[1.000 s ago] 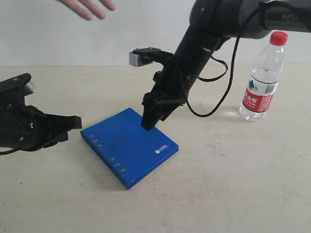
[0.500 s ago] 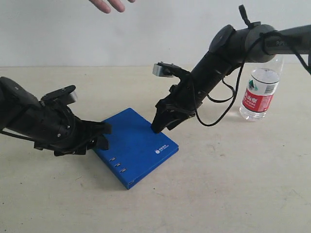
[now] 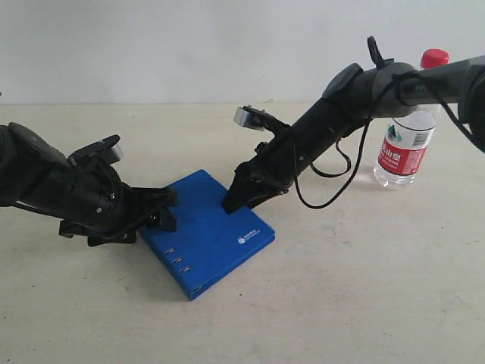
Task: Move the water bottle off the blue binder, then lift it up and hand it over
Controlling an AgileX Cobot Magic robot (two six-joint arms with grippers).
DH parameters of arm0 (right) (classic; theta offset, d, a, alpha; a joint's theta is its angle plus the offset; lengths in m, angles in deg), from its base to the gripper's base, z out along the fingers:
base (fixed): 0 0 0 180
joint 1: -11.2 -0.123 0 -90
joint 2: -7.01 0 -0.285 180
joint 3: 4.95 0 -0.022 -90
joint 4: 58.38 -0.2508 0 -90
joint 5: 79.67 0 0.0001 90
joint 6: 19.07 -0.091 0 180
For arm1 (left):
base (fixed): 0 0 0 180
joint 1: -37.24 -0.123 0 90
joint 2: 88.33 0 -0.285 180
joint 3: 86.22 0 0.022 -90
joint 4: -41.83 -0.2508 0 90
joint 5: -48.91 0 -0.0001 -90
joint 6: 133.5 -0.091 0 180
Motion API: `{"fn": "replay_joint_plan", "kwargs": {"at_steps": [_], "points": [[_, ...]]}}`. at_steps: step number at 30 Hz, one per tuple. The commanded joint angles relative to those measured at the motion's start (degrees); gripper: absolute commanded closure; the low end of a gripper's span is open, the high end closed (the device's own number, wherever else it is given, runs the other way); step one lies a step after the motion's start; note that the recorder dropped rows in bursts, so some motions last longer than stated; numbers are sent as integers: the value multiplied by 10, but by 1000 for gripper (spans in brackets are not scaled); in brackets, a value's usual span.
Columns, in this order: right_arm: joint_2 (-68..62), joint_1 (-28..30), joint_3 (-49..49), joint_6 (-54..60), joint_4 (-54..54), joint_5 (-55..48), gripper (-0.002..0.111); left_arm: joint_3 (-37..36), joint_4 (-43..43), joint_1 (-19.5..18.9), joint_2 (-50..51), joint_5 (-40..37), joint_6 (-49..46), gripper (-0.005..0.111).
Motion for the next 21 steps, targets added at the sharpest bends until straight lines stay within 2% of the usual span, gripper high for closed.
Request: {"fn": "replay_joint_plan", "kwargs": {"at_steps": [1, 5, 8, 14, 21], "points": [[0, 1, 2, 42, -107, -67, 66, 4, 1, 4, 9, 2, -39, 41], [11, 0, 2, 11, -96, -67, 85, 4, 1, 4, 9, -30, -96, 41], [23, 0, 2, -9, -95, -67, 93, 4, 1, 4, 9, -62, -136, 41], [56, -1, 2, -34, -94, -67, 92, 4, 1, 4, 9, -58, -190, 41], [72, -1, 2, -79, -83, -67, 92, 4, 1, 4, 9, 18, -218, 41]]}}
